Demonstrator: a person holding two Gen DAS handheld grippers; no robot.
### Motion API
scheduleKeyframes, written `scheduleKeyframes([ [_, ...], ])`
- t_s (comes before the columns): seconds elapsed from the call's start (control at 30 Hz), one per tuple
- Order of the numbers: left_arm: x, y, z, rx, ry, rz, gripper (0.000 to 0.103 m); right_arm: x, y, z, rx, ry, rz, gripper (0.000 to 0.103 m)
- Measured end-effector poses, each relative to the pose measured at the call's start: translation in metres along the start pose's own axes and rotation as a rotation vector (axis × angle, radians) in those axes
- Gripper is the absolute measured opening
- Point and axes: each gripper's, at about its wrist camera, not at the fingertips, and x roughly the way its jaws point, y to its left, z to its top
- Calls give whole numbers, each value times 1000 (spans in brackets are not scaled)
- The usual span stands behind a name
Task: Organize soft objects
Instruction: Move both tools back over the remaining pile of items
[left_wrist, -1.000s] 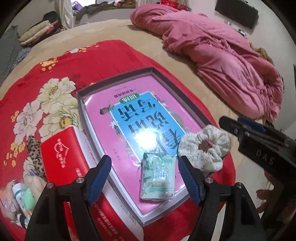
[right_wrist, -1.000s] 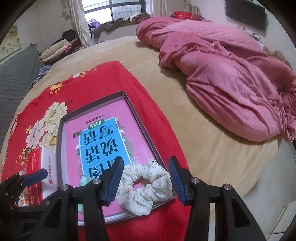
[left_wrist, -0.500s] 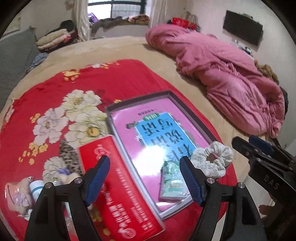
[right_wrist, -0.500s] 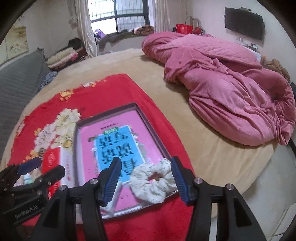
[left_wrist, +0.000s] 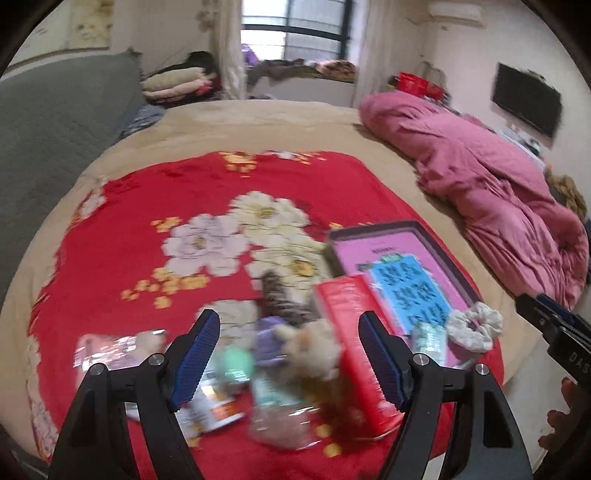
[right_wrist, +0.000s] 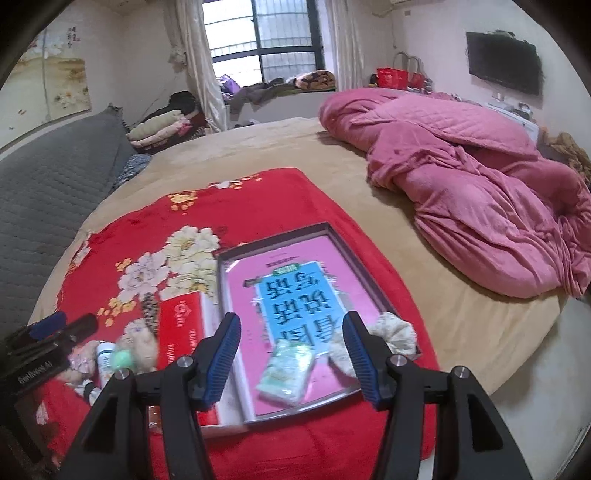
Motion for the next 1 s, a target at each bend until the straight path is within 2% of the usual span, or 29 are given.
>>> scheduleKeyframes([
  [0.3,-30,108,-15,-112,-4,95,79,-8,64,-4,-85,6,75,57],
  [0.57,-37,181,-38,-217,16,153,79,-4,117,-9,-189,24,120,57],
  [0.77,-33,219,-52,-282,35,161,79,0,145,-15,-247,45,136,57],
  [1.0,-23,245,-65,-310,66,186,79,11,166,-20,-284,71,142,57],
])
